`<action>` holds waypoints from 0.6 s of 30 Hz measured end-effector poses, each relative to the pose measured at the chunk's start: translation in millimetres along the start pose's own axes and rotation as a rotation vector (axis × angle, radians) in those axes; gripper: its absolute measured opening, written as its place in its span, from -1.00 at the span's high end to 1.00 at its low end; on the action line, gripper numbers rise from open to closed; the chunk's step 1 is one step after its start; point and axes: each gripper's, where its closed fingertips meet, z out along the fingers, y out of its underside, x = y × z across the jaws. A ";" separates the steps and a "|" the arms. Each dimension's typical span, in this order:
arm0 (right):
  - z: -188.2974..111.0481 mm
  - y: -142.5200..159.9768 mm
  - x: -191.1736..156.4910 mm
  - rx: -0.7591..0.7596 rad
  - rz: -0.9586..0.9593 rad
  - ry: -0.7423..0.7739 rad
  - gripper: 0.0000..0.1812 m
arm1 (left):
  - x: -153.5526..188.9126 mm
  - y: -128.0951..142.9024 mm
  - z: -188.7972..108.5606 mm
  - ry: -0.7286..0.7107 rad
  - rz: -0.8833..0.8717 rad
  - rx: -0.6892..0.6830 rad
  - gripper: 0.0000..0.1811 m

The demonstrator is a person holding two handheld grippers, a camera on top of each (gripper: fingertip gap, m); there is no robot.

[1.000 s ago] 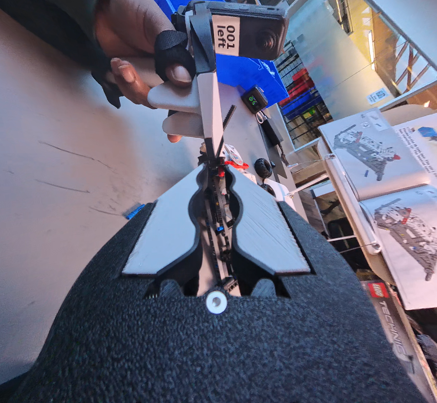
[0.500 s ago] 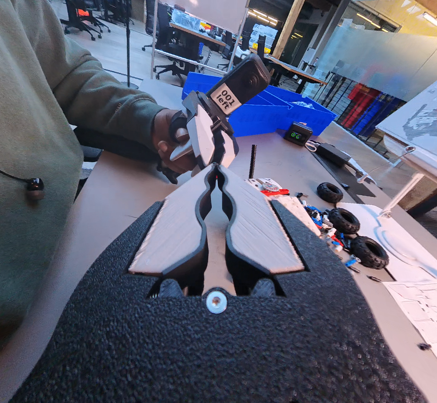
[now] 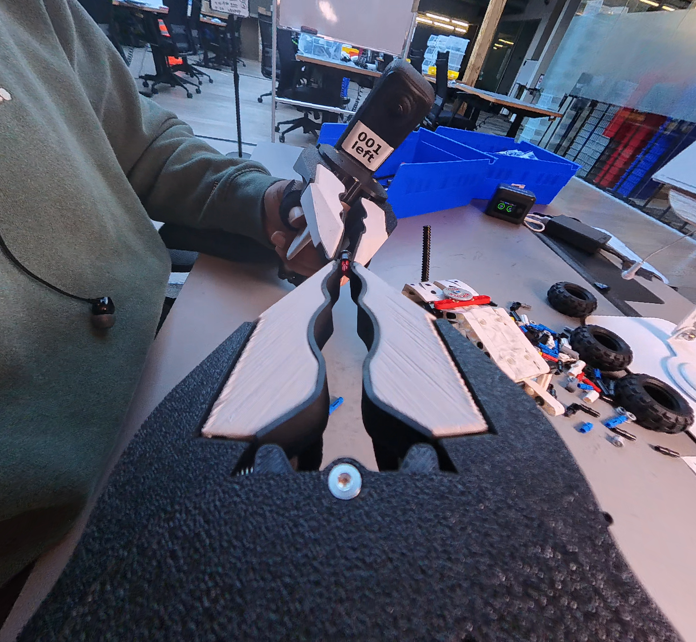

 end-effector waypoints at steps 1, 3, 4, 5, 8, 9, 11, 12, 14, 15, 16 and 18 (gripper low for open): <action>0.3 0.3 0.0 -0.001 0.002 0.000 0.96 | -0.2 0.2 -0.2 -0.002 0.002 0.000 0.92; 1.0 0.8 0.2 -0.004 0.008 -0.001 0.97 | -0.4 1.0 -0.6 -0.008 0.008 -0.004 0.92; 1.4 0.9 0.1 -0.003 0.011 -0.002 0.97 | -0.7 1.1 -0.7 -0.013 0.011 -0.006 0.92; 1.7 0.9 -0.3 -0.002 0.010 -0.005 0.97 | -0.4 0.9 -0.7 -0.014 0.017 -0.008 0.91; 1.8 -1.5 -1.9 0.011 0.010 -0.017 0.97 | 2.4 -1.4 -0.3 -0.012 0.040 -0.003 0.91; 1.7 -1.5 -1.5 0.012 0.012 -0.017 0.97 | 2.4 -1.5 -0.2 -0.018 0.051 -0.009 0.92; 0.7 -5.4 0.0 0.035 0.024 -0.015 0.97 | 2.8 -5.8 0.0 -0.029 0.069 0.003 0.92; 0.2 -7.2 1.4 0.045 0.036 -0.013 0.97 | 3.2 -8.9 -0.2 -0.029 0.067 0.015 0.92; -0.4 -8.9 3.5 0.066 0.079 -0.019 0.97 | 2.5 -13.2 -0.4 -0.044 0.085 0.029 0.93; -1.0 -9.4 3.5 0.075 0.102 -0.031 0.97 | 2.7 -13.9 0.0 -0.052 0.099 0.031 0.93; -1.4 -10.2 3.6 0.084 0.110 -0.037 0.97 | 3.1 -14.8 0.3 -0.058 0.108 0.037 0.94; -1.6 -12.4 3.9 0.094 0.117 -0.041 0.97 | 4.3 -17.3 0.1 -0.061 0.118 0.049 0.94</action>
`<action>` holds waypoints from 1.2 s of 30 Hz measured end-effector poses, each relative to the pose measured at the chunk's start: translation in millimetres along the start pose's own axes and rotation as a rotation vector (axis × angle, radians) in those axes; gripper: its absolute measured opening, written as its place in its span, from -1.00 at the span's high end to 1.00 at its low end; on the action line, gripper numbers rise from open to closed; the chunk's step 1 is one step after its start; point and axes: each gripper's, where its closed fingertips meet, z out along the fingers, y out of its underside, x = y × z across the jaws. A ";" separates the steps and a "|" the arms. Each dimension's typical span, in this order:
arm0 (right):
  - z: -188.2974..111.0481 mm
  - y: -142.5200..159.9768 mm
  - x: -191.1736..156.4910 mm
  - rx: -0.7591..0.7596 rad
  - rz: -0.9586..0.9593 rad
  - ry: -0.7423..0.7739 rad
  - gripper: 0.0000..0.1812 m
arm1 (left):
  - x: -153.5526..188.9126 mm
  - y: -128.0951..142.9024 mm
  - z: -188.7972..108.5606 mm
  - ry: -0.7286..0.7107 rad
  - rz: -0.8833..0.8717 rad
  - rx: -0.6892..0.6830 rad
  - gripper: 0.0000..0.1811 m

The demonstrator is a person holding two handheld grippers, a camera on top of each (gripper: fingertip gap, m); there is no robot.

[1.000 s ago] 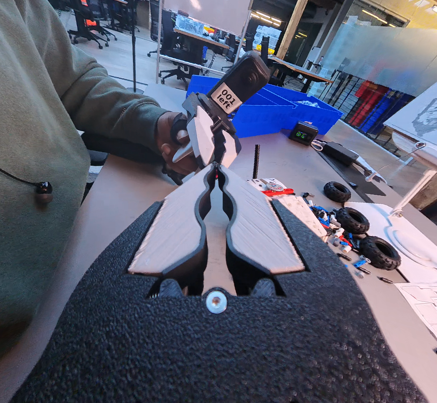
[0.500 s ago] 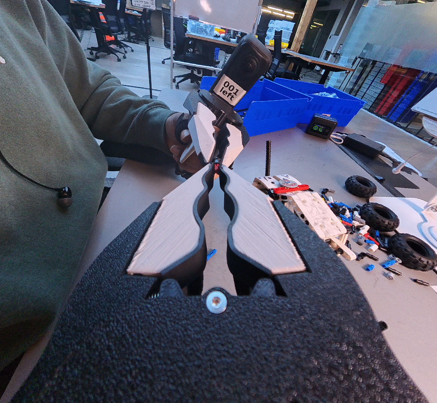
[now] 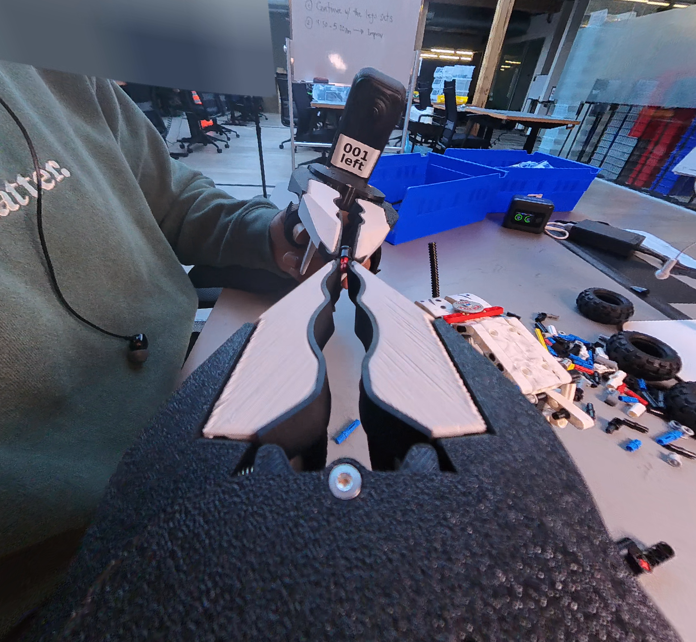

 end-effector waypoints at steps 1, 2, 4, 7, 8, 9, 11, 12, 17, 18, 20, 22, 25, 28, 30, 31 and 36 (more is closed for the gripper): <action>-0.2 -1.1 0.4 0.004 0.004 -0.001 0.98 | 0.1 -1.5 0.2 -0.005 0.006 0.006 0.94; -0.5 -2.0 0.8 0.010 0.012 -0.003 0.98 | 0.0 -2.8 0.5 -0.010 0.013 0.013 0.94; -0.9 -3.5 1.6 0.020 0.025 -0.003 0.98 | 0.0 -5.1 0.8 -0.021 0.030 0.021 0.95; -1.4 -5.3 1.2 0.028 0.032 -0.008 0.98 | 1.1 -7.8 1.0 -0.030 0.051 0.026 0.95; -1.3 -6.1 0.9 0.033 0.036 -0.011 0.98 | 1.8 -8.7 0.9 -0.032 0.057 0.029 0.94; -1.7 -6.7 0.7 0.037 0.037 -0.013 0.98 | 2.2 -9.8 0.6 -0.036 0.065 0.032 0.94; -16.4 -4.8 8.4 0.044 0.062 0.004 0.98 | -5.5 -42.6 -25.0 -0.078 0.040 0.208 0.95; -28.2 -4.0 15.9 0.066 0.089 0.034 0.98 | -15.6 -66.5 -56.0 -0.126 0.034 0.312 0.96; -18.9 -1.3 36.1 0.008 0.012 0.114 0.98 | -21.6 -42.2 -39.1 -0.201 0.126 0.137 0.93; -22.6 -2.0 46.3 -0.005 0.012 0.139 0.98 | -26.9 -47.5 -43.4 -0.212 0.109 0.154 0.94; -30.2 5.2 69.1 -0.074 0.023 0.190 0.97 | -45.4 -51.8 -58.5 -0.302 0.113 0.162 0.93; -33.4 15.5 92.5 -0.159 0.007 0.227 0.97 | -66.6 -45.1 -73.1 -0.412 0.122 0.137 0.92; -28.1 37.4 136.1 -0.307 -0.029 0.255 0.97 | -80.1 -43.5 -85.1 -0.461 0.065 0.184 0.92; -7.8 64.0 181.1 -0.443 -0.013 0.236 0.97 | -92.1 -37.4 -92.7 -0.523 0.067 0.174 0.93; 10.2 87.7 204.6 -0.554 -0.028 0.205 0.97 | -97.3 -31.5 -95.4 -0.542 0.062 0.163 0.92; 20.2 99.2 210.9 -0.600 -0.042 0.175 0.97 | -99.2 -28.2 -96.3 -0.546 0.061 0.157 0.92; 45.3 147.6 233.8 -0.810 -0.104 0.120 0.90 | -99.8 -21.4 -96.4 -0.485 0.022 0.174 0.92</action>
